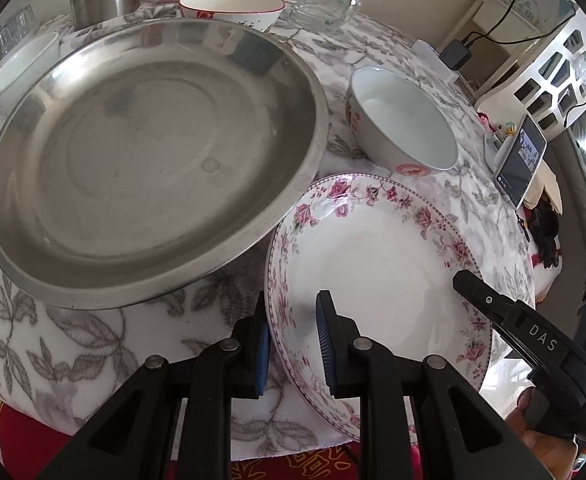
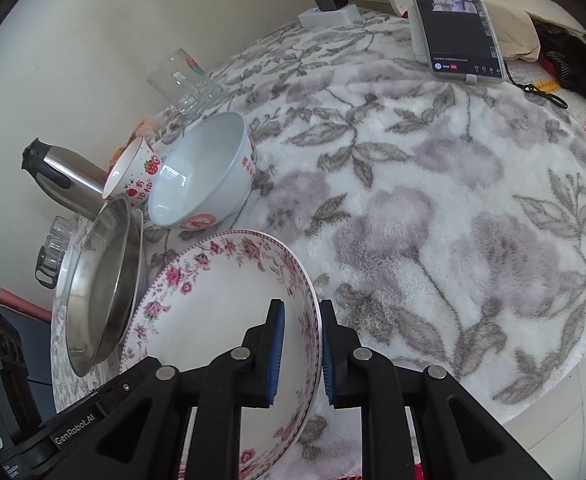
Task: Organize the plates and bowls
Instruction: 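Close both grippers on the pink floral plate rim and lift it, then carry the pink floral plate with both grippers over the steel tray and lower it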
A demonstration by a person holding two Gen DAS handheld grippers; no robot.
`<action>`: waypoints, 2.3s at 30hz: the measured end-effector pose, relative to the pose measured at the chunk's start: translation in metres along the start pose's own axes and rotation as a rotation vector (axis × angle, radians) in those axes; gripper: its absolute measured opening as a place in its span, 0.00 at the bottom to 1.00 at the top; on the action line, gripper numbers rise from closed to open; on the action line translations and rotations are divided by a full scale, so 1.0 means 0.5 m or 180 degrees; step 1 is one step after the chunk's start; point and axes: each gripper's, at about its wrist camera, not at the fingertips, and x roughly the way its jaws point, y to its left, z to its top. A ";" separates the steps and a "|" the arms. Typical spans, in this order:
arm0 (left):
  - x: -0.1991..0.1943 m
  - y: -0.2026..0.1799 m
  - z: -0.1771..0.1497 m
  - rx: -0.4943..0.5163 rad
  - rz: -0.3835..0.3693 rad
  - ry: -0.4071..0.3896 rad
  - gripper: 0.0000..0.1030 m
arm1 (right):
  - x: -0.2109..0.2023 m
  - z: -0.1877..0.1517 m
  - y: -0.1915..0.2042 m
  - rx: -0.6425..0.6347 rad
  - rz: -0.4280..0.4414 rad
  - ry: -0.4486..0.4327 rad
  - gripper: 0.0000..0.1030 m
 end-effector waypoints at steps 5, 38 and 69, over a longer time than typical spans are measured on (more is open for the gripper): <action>-0.001 -0.009 0.002 0.0058 -0.0027 -0.0035 0.22 | -0.015 -0.002 -0.003 0.0012 -0.0008 -0.0054 0.18; -0.088 -0.028 0.006 0.0243 -0.0251 -0.0400 0.22 | -0.103 -0.011 0.014 -0.0100 -0.0028 -0.0526 0.18; -0.146 0.023 0.043 0.0079 -0.0213 -0.0730 0.22 | -0.116 0.003 0.117 -0.0358 0.0030 -0.0727 0.18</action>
